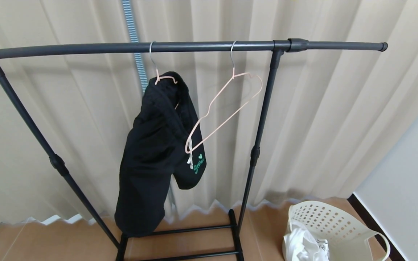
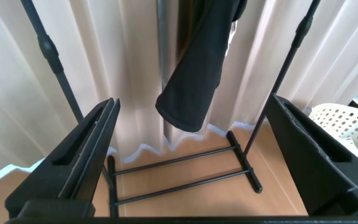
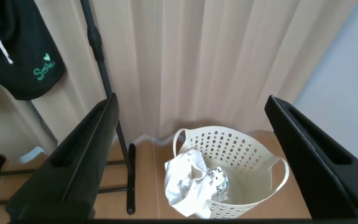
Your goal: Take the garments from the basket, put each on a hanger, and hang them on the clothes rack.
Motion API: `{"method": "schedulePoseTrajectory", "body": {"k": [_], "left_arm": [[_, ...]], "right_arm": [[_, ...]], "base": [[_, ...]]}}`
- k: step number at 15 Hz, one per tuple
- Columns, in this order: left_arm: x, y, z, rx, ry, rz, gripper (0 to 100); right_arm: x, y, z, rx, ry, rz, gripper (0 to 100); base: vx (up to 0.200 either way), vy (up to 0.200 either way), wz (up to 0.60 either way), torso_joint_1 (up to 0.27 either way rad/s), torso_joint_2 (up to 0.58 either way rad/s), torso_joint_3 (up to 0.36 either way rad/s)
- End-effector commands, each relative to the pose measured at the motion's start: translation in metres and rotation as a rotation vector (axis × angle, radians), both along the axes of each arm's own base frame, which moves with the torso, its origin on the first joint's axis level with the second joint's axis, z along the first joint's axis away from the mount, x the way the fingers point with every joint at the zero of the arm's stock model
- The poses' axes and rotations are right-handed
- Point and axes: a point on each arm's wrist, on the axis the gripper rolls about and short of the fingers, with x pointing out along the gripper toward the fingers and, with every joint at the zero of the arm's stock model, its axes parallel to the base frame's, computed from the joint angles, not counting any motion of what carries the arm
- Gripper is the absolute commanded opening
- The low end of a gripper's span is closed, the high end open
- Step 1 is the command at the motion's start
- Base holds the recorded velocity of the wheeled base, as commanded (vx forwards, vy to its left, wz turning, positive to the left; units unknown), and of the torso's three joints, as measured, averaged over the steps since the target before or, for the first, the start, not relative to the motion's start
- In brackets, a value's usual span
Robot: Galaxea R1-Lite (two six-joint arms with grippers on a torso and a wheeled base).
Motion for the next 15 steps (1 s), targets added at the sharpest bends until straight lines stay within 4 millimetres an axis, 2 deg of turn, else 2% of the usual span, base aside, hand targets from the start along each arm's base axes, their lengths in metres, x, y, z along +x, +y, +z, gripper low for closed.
{"method": "schedulePoseTrajectory", "body": {"k": [1,8,15], "left_arm": [[0.0000,0.0000,0.0000,0.000,0.000,0.000,100],[0.0000,0.0000,0.0000,-0.002,0.000,0.000,100],[0.0000,0.0000,0.0000,-0.002,0.000,0.000,100]], "right_arm": [[0.0001,0.0000,-0.0001,0.000,0.002,0.000,100],[0.0001,0.0000,-0.0001,0.000,0.002,0.000,100],[0.0001,0.0000,0.0001,0.000,0.000,0.000,100]], "base": [[0.000,0.000,0.00,-0.207,0.55,0.334],[0.000,0.000,0.00,-0.199,0.54,0.336],[0.000,0.000,0.00,-0.147,0.49,0.343]]}}
